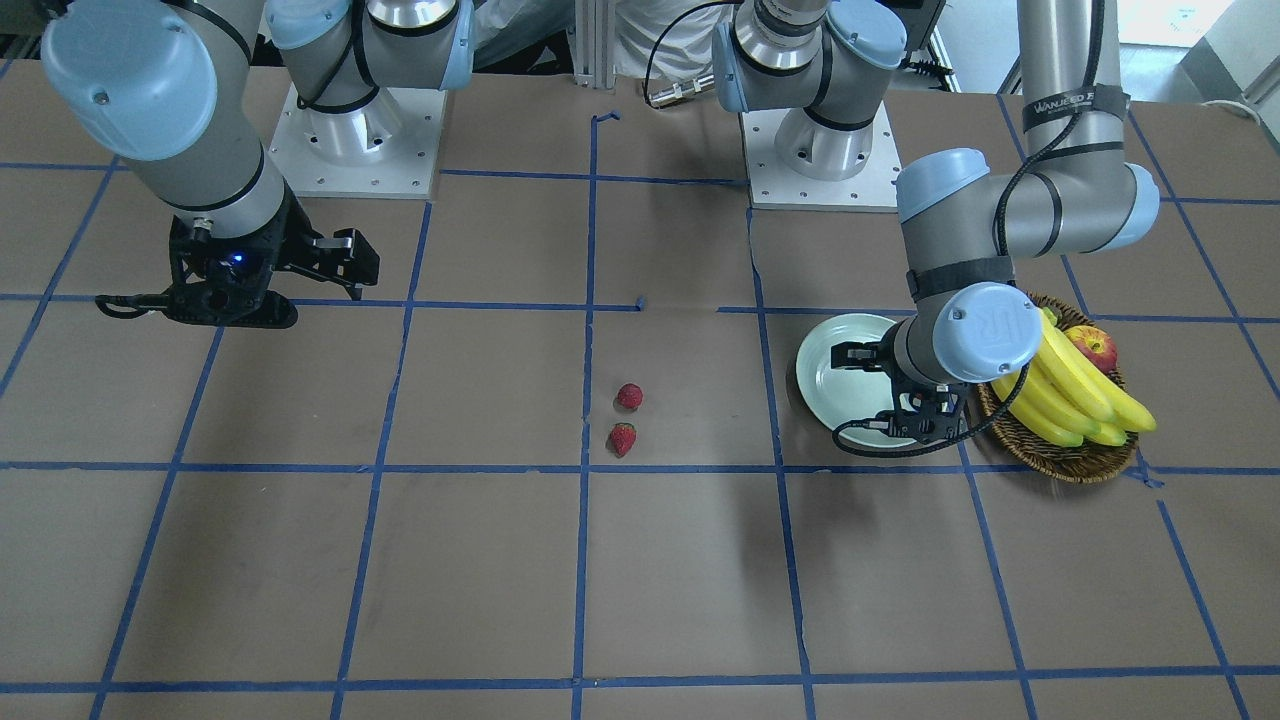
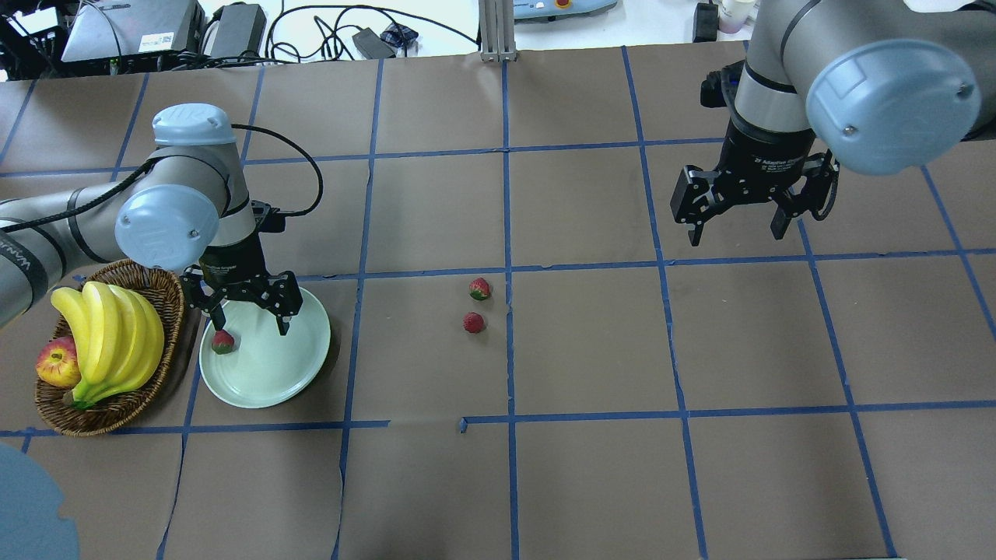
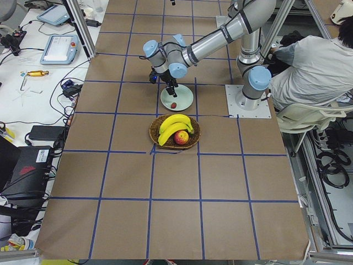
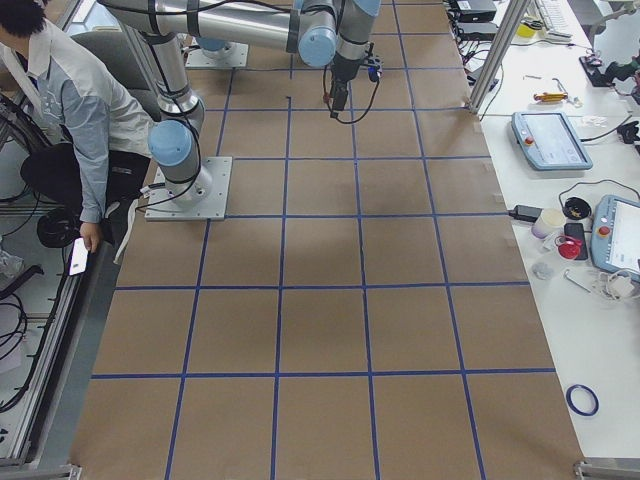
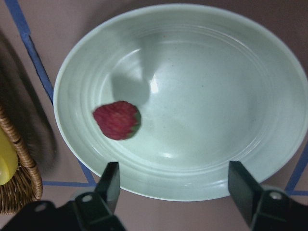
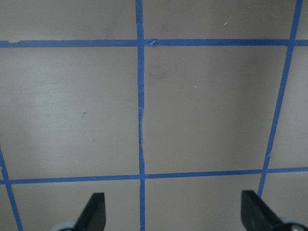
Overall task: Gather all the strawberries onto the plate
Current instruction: 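Carry the strawberry to the green plate and release it, then raise the open left gripper up from the plate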
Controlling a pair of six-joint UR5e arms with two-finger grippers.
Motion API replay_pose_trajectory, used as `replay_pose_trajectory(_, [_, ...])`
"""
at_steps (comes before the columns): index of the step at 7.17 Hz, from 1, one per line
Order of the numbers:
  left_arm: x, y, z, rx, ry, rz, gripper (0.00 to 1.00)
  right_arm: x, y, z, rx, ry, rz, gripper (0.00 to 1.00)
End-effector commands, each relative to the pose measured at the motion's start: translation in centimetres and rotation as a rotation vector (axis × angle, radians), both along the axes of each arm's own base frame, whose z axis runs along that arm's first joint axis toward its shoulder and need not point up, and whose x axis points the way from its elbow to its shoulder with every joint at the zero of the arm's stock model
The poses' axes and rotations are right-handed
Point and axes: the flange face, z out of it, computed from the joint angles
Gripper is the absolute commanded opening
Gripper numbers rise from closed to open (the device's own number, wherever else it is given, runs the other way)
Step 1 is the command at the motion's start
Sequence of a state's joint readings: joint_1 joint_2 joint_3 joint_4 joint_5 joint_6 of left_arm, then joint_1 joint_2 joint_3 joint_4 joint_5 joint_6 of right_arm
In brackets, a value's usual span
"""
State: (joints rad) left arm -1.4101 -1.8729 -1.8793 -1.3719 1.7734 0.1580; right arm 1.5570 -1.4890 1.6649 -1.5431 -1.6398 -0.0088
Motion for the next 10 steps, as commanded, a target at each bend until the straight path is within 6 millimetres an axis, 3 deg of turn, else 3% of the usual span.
replay_pose_trajectory(1, [-0.1,-0.5,0.2,-0.020,0.007,0.011,1.00,0.0,0.0,-0.2,0.004,-0.001,0.003,1.00])
replay_pose_trajectory(3, [-1.2,-1.6,1.9,-0.077,0.024,-0.062,1.00,0.0,0.0,-0.2,0.004,-0.003,0.005,1.00])
replay_pose_trajectory(4, [-2.7,-1.9,2.6,-0.091,0.040,-0.128,1.00,0.0,0.0,-0.2,0.005,-0.002,0.002,1.00])
replay_pose_trajectory(6, [-8.7,-3.0,4.8,-0.152,0.087,-0.219,1.00,0.0,0.0,-0.2,0.005,-0.002,0.003,1.00])
replay_pose_trajectory(8, [-10.9,-4.2,6.0,-0.245,0.098,-0.207,1.00,0.0,0.0,-0.2,0.005,-0.002,0.000,1.00])
replay_pose_trajectory(10, [-14.4,-4.0,5.9,-0.273,0.253,-0.117,1.00,0.0,0.1,-0.2,0.004,-0.001,-0.009,1.00])
